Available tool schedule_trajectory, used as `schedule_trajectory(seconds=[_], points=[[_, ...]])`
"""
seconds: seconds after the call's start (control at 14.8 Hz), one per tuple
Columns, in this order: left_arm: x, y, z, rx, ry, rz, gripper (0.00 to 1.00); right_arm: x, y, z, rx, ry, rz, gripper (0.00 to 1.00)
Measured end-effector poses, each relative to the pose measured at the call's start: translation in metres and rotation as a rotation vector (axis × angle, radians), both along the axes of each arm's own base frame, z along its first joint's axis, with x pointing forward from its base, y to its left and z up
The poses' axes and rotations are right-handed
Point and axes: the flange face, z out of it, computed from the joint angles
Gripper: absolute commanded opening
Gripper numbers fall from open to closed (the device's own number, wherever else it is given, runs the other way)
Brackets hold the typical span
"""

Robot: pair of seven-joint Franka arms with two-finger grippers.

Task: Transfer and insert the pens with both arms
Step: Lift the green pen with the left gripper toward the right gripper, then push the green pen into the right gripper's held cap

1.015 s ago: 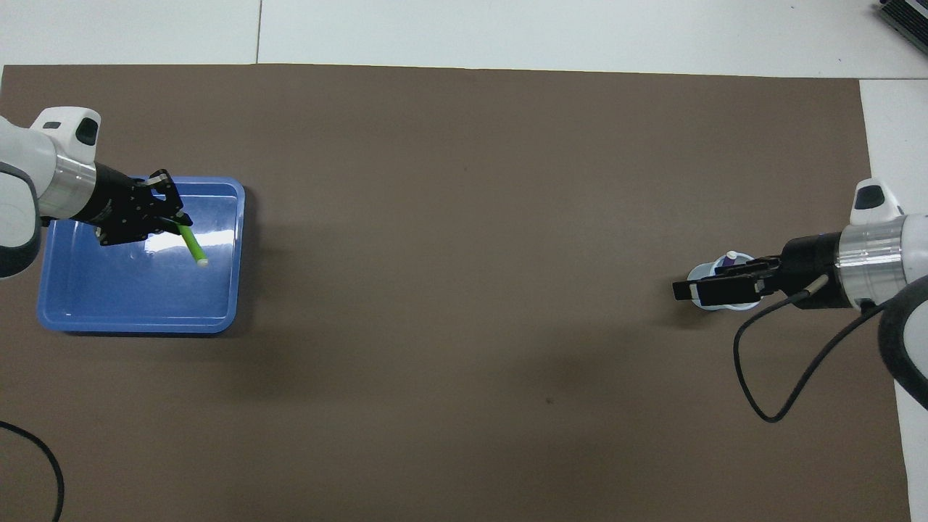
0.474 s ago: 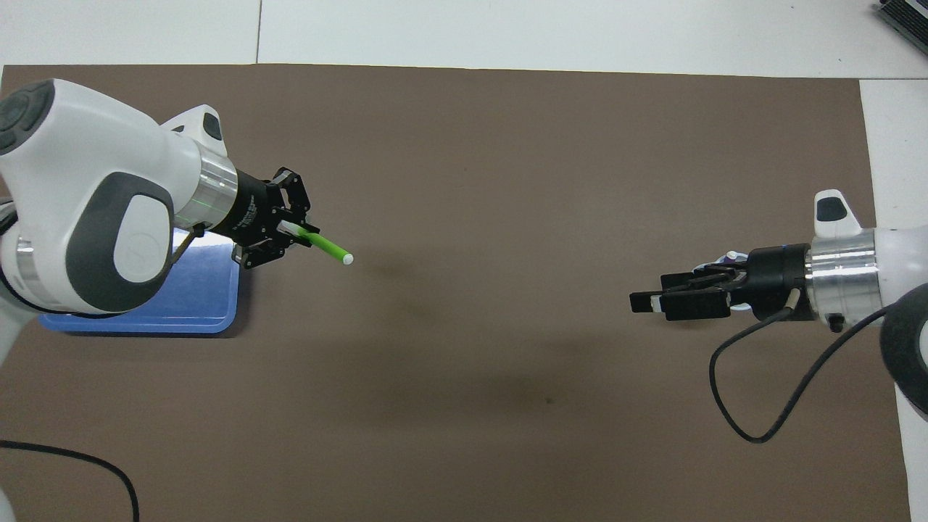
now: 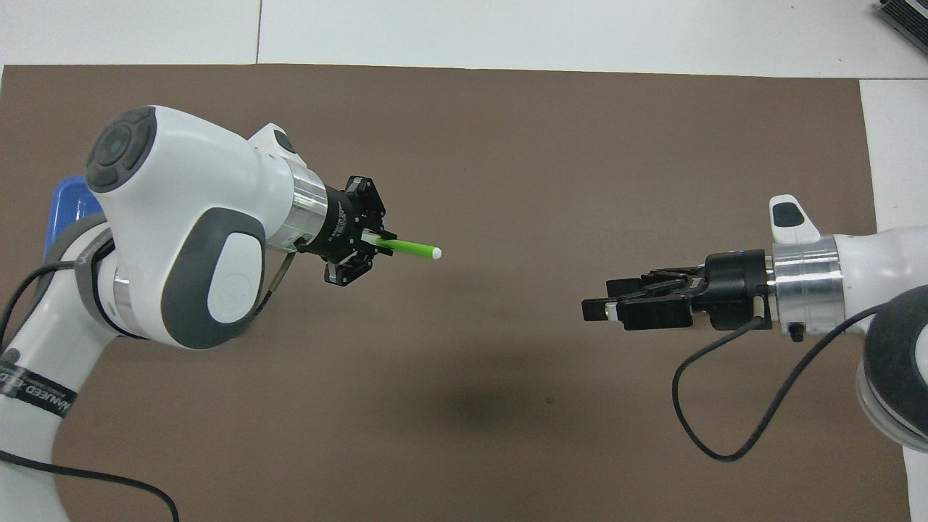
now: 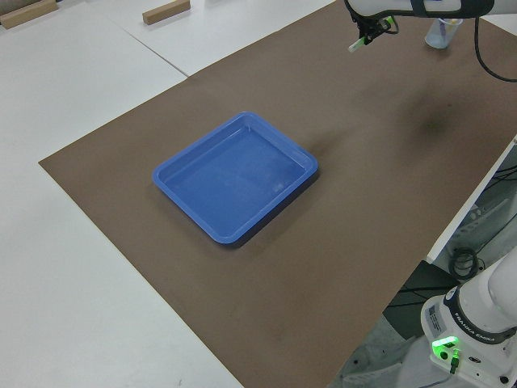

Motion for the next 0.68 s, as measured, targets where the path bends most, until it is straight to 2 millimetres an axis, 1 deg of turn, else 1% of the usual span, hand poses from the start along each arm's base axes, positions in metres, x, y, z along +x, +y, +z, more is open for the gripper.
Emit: schedule_trajectory(seconds=[0.2, 0.34, 0.54, 0.68], points=[[-0.014, -0.033, 0.009, -0.018, 0.005, 0.081, 0.0, -0.002, 0.016, -0.006, 0.047, 0.009, -0.027, 1.0], [-0.024, -0.051, 0.024, -0.044, -0.004, 0.128, 0.0, -0.004, 0.024, -0.013, 0.064, 0.018, -0.048, 1.0], [-0.037, -0.067, 0.051, -0.094, -0.028, 0.215, 0.0, -0.005, 0.027, -0.018, 0.063, 0.07, -0.08, 1.0], [-0.046, -0.078, 0.06, -0.114, -0.033, 0.237, 0.0, -0.005, 0.026, -0.018, 0.063, 0.096, -0.097, 1.0]])
